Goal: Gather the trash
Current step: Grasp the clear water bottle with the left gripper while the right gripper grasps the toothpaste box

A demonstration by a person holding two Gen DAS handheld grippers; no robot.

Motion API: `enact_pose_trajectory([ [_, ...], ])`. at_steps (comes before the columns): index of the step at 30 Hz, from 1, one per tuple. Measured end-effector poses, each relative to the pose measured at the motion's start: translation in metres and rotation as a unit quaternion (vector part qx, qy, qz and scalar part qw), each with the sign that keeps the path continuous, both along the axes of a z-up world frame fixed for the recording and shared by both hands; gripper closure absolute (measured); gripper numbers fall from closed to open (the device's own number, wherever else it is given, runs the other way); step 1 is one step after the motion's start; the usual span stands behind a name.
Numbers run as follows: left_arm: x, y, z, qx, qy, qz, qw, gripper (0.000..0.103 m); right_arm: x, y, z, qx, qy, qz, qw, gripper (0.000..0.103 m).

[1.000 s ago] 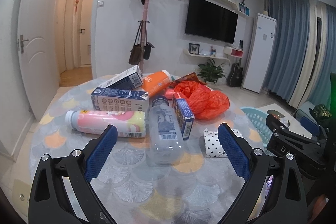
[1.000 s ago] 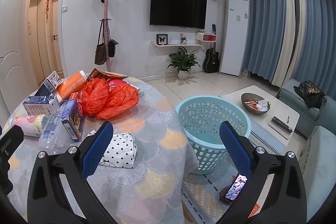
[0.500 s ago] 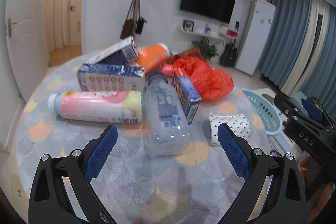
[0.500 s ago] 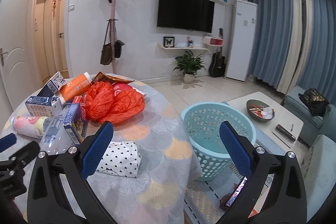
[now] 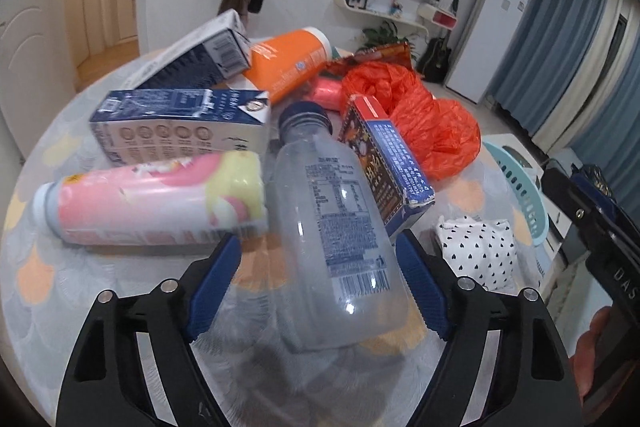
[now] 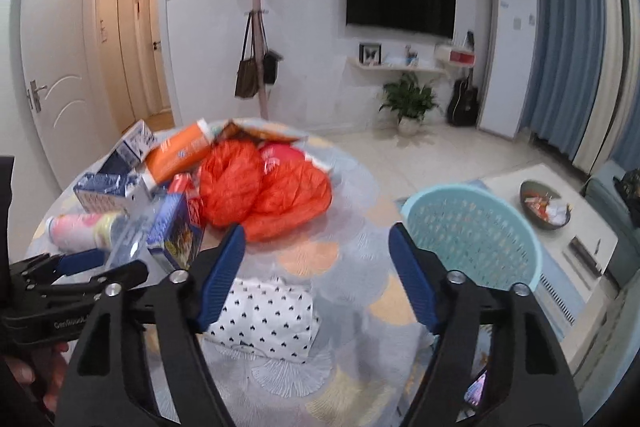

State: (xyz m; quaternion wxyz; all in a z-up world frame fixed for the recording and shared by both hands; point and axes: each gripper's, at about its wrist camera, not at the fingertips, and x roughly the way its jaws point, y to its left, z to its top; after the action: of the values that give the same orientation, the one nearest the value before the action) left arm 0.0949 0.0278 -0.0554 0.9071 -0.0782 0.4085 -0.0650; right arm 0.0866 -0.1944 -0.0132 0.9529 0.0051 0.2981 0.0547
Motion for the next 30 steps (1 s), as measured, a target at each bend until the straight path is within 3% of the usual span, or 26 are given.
enact_pose_trajectory([
  [3, 0.008, -0.005, -0.004, 0.008, 0.006, -0.007, 0.9999, 0.027, 0.003, 0.002, 0.001, 0.000, 0.001, 0.005, 1.000, 0.035],
  [5, 0.012, -0.007, -0.008, -0.001, 0.014, -0.017, 0.9998, 0.041, 0.005, 0.003, 0.003, 0.000, 0.001, 0.010, 1.000, 0.035],
  [10, 0.003, 0.002, -0.007, -0.019, 0.002, -0.006, 0.9998, 0.045, 0.007, 0.016, 0.011, 0.006, 0.004, 0.032, 0.999, 0.035],
  [16, -0.033, 0.014, -0.005, -0.056, -0.015, -0.002, 0.9983, 0.046, 0.018, 0.042, 0.013, 0.034, 0.036, 0.070, 0.996, 0.035],
  [24, -0.097, 0.025, -0.005, -0.045, -0.010, 0.004, 0.9989, 0.046, 0.040, 0.074, -0.002, 0.053, 0.079, 0.102, 0.990, 0.035],
  [28, -0.100, 0.030, -0.003, -0.041, 0.007, -0.003, 0.9991, 0.045, 0.049, 0.088, -0.009, 0.052, 0.099, 0.112, 0.987, 0.035],
  [30, -0.093, 0.029, -0.004, -0.040, 0.012, -0.005, 0.9991, 0.038, 0.052, 0.093, -0.011, 0.049, 0.106, 0.114, 0.987, 0.035],
])
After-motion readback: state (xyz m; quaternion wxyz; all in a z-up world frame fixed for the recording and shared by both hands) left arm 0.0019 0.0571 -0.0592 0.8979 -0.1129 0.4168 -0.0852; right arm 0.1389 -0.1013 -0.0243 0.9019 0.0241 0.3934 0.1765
